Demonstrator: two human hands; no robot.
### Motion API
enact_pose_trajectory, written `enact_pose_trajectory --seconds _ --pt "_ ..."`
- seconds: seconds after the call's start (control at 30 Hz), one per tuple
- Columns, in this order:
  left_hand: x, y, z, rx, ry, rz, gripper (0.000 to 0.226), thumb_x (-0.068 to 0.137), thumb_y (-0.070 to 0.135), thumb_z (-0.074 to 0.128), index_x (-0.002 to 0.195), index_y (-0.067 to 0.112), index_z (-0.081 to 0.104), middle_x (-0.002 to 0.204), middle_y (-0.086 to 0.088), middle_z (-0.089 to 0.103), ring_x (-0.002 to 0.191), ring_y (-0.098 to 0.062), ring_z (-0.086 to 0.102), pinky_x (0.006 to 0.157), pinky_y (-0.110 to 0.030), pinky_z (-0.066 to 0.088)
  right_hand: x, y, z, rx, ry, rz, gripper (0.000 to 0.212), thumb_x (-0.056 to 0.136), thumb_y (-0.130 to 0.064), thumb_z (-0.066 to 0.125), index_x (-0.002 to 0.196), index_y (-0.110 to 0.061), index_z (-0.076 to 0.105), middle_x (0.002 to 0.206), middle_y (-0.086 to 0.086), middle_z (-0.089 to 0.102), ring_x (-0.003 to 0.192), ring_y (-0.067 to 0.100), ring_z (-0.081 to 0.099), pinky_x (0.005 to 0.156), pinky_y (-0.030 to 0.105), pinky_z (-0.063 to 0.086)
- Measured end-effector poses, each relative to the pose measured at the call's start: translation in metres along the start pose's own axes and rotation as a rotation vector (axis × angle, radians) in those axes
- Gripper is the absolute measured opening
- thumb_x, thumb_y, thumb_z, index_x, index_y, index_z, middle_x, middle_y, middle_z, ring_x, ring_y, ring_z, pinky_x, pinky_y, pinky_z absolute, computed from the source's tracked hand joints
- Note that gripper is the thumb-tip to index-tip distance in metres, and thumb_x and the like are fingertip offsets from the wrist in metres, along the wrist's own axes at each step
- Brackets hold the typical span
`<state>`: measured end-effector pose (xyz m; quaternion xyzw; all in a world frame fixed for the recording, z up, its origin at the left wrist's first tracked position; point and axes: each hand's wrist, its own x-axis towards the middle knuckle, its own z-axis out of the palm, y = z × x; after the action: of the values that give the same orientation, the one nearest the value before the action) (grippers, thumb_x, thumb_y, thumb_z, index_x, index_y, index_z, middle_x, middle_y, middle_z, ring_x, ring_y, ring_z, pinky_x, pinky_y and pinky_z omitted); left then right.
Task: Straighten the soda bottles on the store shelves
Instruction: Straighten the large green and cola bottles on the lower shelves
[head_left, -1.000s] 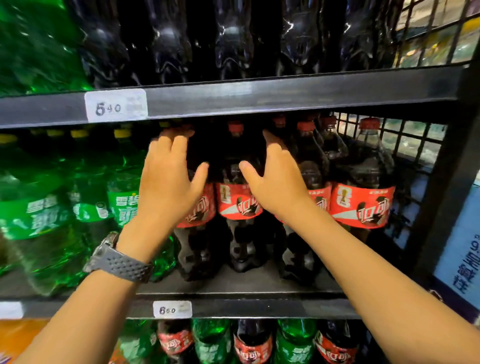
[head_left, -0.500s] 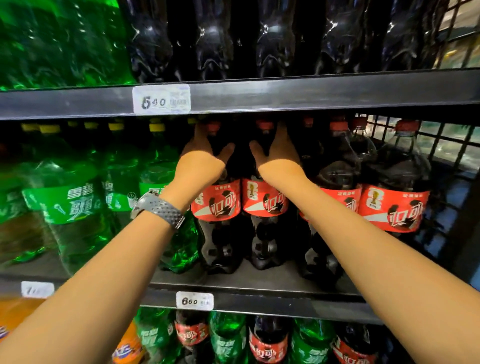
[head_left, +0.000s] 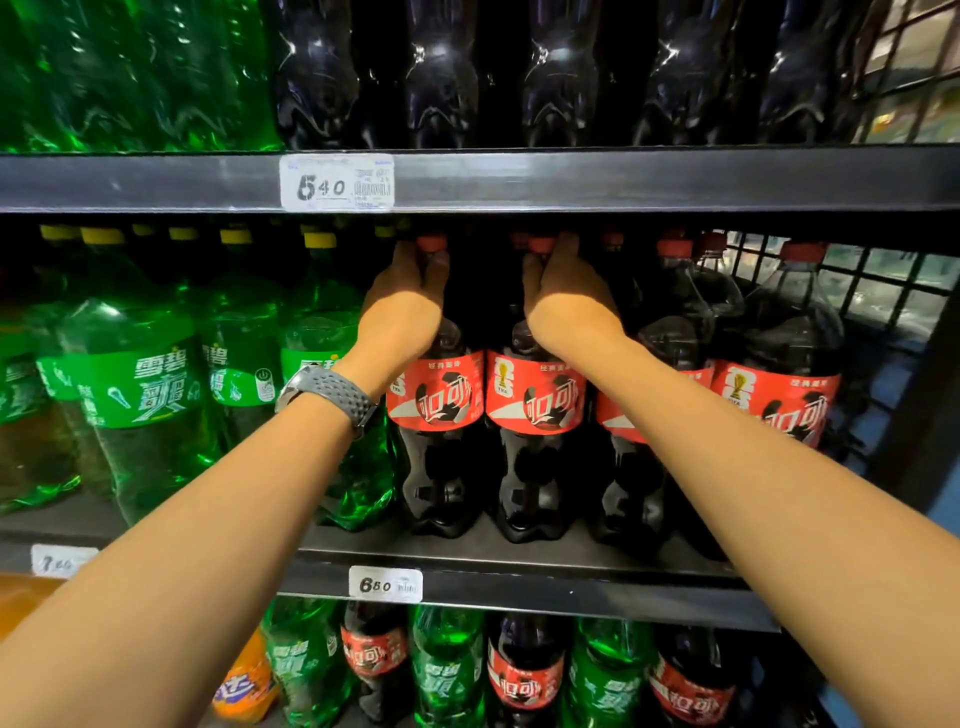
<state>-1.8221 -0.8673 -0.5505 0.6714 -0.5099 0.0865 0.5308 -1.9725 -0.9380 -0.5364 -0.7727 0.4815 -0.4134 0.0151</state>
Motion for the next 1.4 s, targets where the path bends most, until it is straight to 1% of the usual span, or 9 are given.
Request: enact_pose_trajectory --seconds 0.1,0.23,0.47,0.77,0.97,1.07,1.13,1.27,1.4 --pt "-0.003 -0.001 0.000 -0.045 -0.008 0.024 0.037 0.096 0.046 0.038 0.114 0.015 0.050 0.096 -0.007 0.060 0.087 -0.034 0.060 0.074 -0.041 0.049 -0.002 0.005 -0.001 0.061 0.023 0.002 0.051 0.096 -0.047 0.034 0.126 -0.006 0.041 0.108 0.018 0.060 0.099 0.040 0.058 0.079 0.040 0.043" --pt "-0.005 -0.003 0.000 -0.106 -0.008 0.021 0.038 0.094 0.048 0.040 0.118 0.020 0.053 0.112 -0.009 0.062 0.099 -0.031 0.058 0.082 -0.036 0.044 -0.002 0.011 -0.001 0.154 -0.042 0.054 0.061 0.090 -0.061 0.039 0.118 -0.008 0.051 0.108 0.015 0.060 0.098 0.036 0.058 0.076 0.039 0.048" --pt "-0.005 -0.005 0.001 -0.126 0.005 0.018 0.036 0.095 0.044 0.045 0.107 0.014 0.060 0.106 -0.012 0.064 0.096 -0.030 0.057 0.077 -0.031 0.040 -0.001 0.011 -0.004 0.113 -0.057 0.061 0.052 0.094 -0.053 0.039 0.113 -0.006 0.048 0.077 0.003 0.043 0.073 0.027 0.047 0.063 0.032 0.036" --pt "-0.006 -0.004 -0.003 -0.124 -0.025 0.032 0.036 0.096 0.044 0.043 0.104 0.014 0.060 0.101 -0.011 0.064 0.094 -0.030 0.057 0.076 -0.032 0.040 -0.013 0.010 -0.002 0.131 0.001 0.079 0.054 0.092 -0.058 0.038 0.116 -0.010 0.044 0.089 0.007 0.053 0.089 0.035 0.059 0.065 0.035 0.039" --pt "-0.014 -0.005 -0.016 -0.016 -0.107 0.112 0.033 0.097 0.043 0.044 0.117 0.020 0.057 0.114 -0.006 0.064 0.104 -0.028 0.057 0.077 -0.028 0.038 -0.021 0.008 -0.005 0.205 0.092 -0.024 0.064 0.092 -0.054 0.042 0.141 -0.016 0.030 0.136 0.012 0.047 0.120 0.035 0.049 0.092 0.045 0.046" --pt "-0.023 -0.011 -0.034 0.038 0.007 0.200 0.030 0.096 0.036 0.047 0.117 0.017 0.058 0.103 -0.007 0.068 0.093 -0.025 0.060 0.071 -0.028 0.039 -0.025 0.005 -0.012 0.141 0.132 -0.062 0.060 0.094 -0.049 0.041 0.140 -0.011 0.034 0.136 0.014 0.046 0.123 0.035 0.045 0.098 0.044 0.042" --pt "-0.031 -0.024 -0.052 0.022 0.143 0.212 0.022 0.094 0.031 0.048 0.100 0.016 0.061 0.083 -0.003 0.064 0.079 -0.021 0.057 0.064 -0.027 0.034 -0.033 0.002 -0.019 0.033 0.215 -0.090 0.054 0.095 -0.045 0.042 0.134 -0.008 0.042 0.129 0.020 0.049 0.119 0.038 0.046 0.096 0.044 0.041" --pt "-0.057 -0.062 -0.085 -0.067 0.314 0.180 0.016 0.095 0.024 0.048 0.096 0.016 0.061 0.085 0.006 0.062 0.078 -0.005 0.055 0.068 -0.011 0.037 -0.068 -0.018 -0.023 -0.036 0.478 -0.323 0.023 0.091 -0.029 0.049 0.094 -0.008 0.055 0.088 0.005 0.049 0.086 0.028 0.049 0.077 0.036 0.036" --pt "-0.061 -0.092 -0.104 -0.046 0.329 0.095 0.015 0.094 0.014 0.051 0.104 0.009 0.061 0.097 -0.002 0.065 0.089 -0.013 0.058 0.080 -0.020 0.043 -0.095 -0.055 0.001 0.231 0.283 -0.541 0.019 0.090 -0.014 0.052 0.105 -0.008 0.062 0.103 0.003 0.059 0.096 0.019 0.053 0.084 0.031 0.043"
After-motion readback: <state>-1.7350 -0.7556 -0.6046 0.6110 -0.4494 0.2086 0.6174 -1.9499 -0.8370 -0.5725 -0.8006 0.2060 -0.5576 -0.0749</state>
